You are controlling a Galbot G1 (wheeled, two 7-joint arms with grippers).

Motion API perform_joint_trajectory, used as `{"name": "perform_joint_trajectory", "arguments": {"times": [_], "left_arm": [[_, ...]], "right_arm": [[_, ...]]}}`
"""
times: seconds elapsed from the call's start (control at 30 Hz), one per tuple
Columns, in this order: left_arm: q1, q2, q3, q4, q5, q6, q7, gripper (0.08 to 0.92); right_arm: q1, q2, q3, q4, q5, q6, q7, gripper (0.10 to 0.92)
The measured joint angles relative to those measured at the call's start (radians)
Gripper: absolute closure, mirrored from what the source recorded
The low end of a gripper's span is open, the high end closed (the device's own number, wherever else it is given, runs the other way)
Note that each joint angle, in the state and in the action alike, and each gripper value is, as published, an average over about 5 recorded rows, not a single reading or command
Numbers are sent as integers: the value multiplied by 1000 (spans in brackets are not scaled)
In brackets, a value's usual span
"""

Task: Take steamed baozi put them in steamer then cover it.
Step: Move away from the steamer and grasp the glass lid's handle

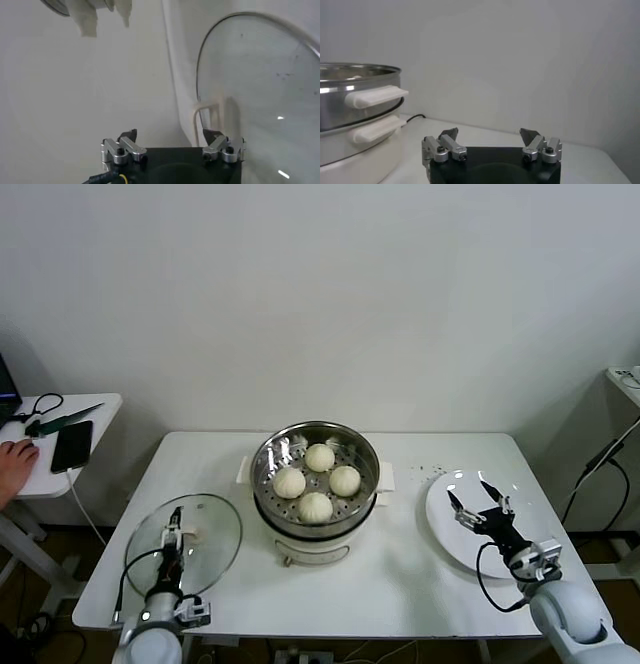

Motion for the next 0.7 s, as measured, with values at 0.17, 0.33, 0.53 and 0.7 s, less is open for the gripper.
{"name": "perform_joint_trajectory", "arguments": {"times": [0.17, 0.33, 0.53, 0.7], "left_arm": [[-33, -1, -1, 35, 7, 5, -21, 177], [-61, -1, -1, 67, 10, 7, -45, 177], [-77, 4, -1, 95, 7, 7, -57, 223], [-86, 7, -1, 112, 0, 4, -57, 364]], "right_arm": [[-4, 10, -2, -4, -14, 3, -2, 203], [-5, 17, -3, -8, -23, 7, -6, 203], [-10, 25, 4, -12, -32, 13, -12, 203], [-11, 31, 8, -18, -42, 19, -18, 203]]}}
